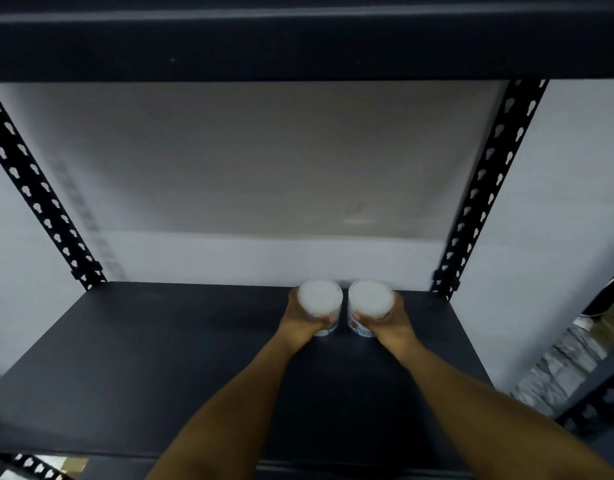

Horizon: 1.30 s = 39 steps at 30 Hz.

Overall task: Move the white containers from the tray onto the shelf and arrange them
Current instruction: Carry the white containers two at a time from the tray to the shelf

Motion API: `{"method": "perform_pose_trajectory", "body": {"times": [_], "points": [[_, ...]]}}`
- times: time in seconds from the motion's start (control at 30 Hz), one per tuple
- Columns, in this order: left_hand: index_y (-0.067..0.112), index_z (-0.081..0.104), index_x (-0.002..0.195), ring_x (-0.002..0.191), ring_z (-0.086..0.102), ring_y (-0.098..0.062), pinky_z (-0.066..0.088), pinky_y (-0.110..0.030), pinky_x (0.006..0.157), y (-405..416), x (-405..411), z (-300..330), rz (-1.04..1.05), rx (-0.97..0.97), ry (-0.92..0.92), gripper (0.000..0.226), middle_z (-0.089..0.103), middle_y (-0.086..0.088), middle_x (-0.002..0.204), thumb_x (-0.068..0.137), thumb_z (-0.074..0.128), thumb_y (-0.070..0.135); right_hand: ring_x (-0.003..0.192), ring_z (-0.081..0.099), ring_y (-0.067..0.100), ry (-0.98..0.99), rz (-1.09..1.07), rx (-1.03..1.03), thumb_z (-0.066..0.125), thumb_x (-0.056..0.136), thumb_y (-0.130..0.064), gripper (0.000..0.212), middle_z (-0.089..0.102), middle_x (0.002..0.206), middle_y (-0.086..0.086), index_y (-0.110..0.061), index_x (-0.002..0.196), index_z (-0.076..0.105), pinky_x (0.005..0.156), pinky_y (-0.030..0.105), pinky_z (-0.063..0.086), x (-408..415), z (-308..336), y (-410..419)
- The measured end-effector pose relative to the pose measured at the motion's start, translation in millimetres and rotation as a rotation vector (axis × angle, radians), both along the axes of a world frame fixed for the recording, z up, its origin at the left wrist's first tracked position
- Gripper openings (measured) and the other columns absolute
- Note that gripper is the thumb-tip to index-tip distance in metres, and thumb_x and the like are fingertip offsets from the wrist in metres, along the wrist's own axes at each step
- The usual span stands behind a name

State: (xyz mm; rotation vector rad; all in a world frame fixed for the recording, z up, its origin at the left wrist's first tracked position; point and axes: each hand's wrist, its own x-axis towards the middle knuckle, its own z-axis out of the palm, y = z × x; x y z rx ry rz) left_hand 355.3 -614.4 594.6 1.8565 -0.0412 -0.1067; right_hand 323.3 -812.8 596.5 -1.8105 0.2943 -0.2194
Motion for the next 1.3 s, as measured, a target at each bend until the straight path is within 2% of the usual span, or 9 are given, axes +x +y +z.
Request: {"method": "perform_pose_trajectory", "body": {"times": [0.13, 0.27, 0.47, 0.53, 0.63, 0.9, 1.03, 1.13, 1.3], "points": [[0.023, 0.043, 0.123, 0.115, 0.049, -0.013, 0.042, -0.021, 0.087, -3.5, 9.6, 2.6, 0.004, 0.013, -0.048, 0.083, 0.049, 0.006, 0.12, 0.056, 0.09, 0.014, 0.106, 0.046, 0.012, 0.01, -0.003, -0.018, 0.088, 0.062, -0.014, 0.087, 0.046, 0.117, -0.004, -0.014, 0.13, 0.034, 0.084, 0.026, 0.042, 6.1, 1.7, 0.0], [0.02, 0.035, 0.133, 0.114, 0.045, -0.012, 0.042, -0.025, 0.089, -4.3, 14.6, 2.3, 0.015, 0.039, -0.011, 0.096, 0.045, 0.006, 0.125, 0.055, 0.09, 0.023, 0.107, 0.045, 0.012, 0.028, 0.013, -0.019, 0.088, 0.062, -0.017, 0.09, 0.045, 0.118, -0.004, -0.014, 0.133, 0.032, 0.083, 0.027, 0.042, 12.1, 1.7, -1.5], [0.025, 0.032, 0.129, 0.109, 0.042, -0.009, 0.042, -0.004, 0.05, -3.5, 18.4, 4.2, -0.001, 0.031, 0.003, 0.09, 0.041, 0.01, 0.118, 0.059, 0.088, 0.02, 0.111, 0.046, 0.015, 0.073, 0.003, -0.029, 0.088, 0.062, -0.019, 0.092, 0.047, 0.122, -0.002, -0.013, 0.134, 0.032, 0.085, 0.029, 0.043, 22.0, -0.6, -4.4], [0.024, 0.033, 0.126, 0.109, 0.042, -0.009, 0.042, -0.004, 0.062, -3.3, 21.0, 3.6, -0.006, 0.042, -0.014, 0.087, 0.042, 0.009, 0.119, 0.06, 0.089, 0.019, 0.111, 0.045, 0.014, 0.071, 0.004, -0.023, 0.088, 0.062, -0.017, 0.092, 0.047, 0.125, 0.001, -0.012, 0.135, 0.031, 0.085, 0.029, 0.043, 23.8, -1.3, -4.9], [0.016, 0.031, 0.134, 0.113, 0.041, -0.01, 0.04, -0.022, 0.087, -3.9, 25.7, 2.7, -0.01, 0.051, -0.018, 0.094, 0.041, 0.005, 0.124, 0.06, 0.089, 0.02, 0.114, 0.045, 0.016, 0.066, 0.022, -0.031, 0.088, 0.062, -0.015, 0.092, 0.046, 0.129, 0.004, -0.012, 0.135, 0.031, 0.086, 0.03, 0.044, 27.2, -2.3, -6.7], [0.017, 0.024, 0.137, 0.115, 0.038, -0.01, 0.035, -0.024, 0.094, -5.6, 16.9, 5.6, 0.014, 0.058, -0.036, 0.097, 0.036, 0.004, 0.127, 0.062, 0.087, 0.019, 0.128, 0.042, 0.026, 0.111, 0.076, -0.074, 0.087, 0.064, -0.021, 0.105, 0.042, 0.14, 0.007, -0.012, 0.144, 0.019, 0.103, 0.043, 0.043, 24.2, 7.0, -15.5], [0.022, 0.034, 0.131, 0.125, 0.043, -0.015, 0.039, -0.027, 0.102, 3.1, -2.0, 2.0, 0.024, 0.045, -0.056, 0.084, 0.041, 0.007, 0.133, 0.065, 0.086, 0.026, 0.124, 0.047, 0.022, 0.076, 0.095, -0.177, 0.086, 0.063, -0.037, 0.081, 0.05, 0.134, 0.003, -0.018, 0.127, 0.04, 0.099, 0.037, 0.045, 1.9, 8.6, -18.5], [0.012, 0.017, 0.15, 0.141, 0.027, -0.025, 0.029, -0.041, 0.115, 12.4, -21.4, -3.1, -0.008, 0.204, -0.052, 0.096, 0.025, -0.007, 0.154, 0.078, 0.076, 0.036, 0.136, 0.034, 0.024, 0.102, 0.135, -0.406, 0.074, 0.074, -0.051, 0.088, 0.037, 0.147, 0.007, -0.014, 0.143, 0.032, 0.11, 0.038, 0.034, -20.8, 0.0, -18.3], [0.011, 0.009, 0.151, 0.146, 0.008, -0.027, 0.012, -0.04, 0.118, 22.9, -49.0, -6.9, -0.103, 0.706, -0.149, 0.088, 0.011, -0.01, 0.159, 0.089, 0.052, 0.055, 0.145, 0.013, 0.027, 0.156, 0.166, -0.901, 0.048, 0.087, -0.063, 0.088, 0.02, 0.156, 0.012, -0.007, 0.149, 0.019, 0.118, 0.043, 0.014, -49.1, -10.1, -7.4]]}}
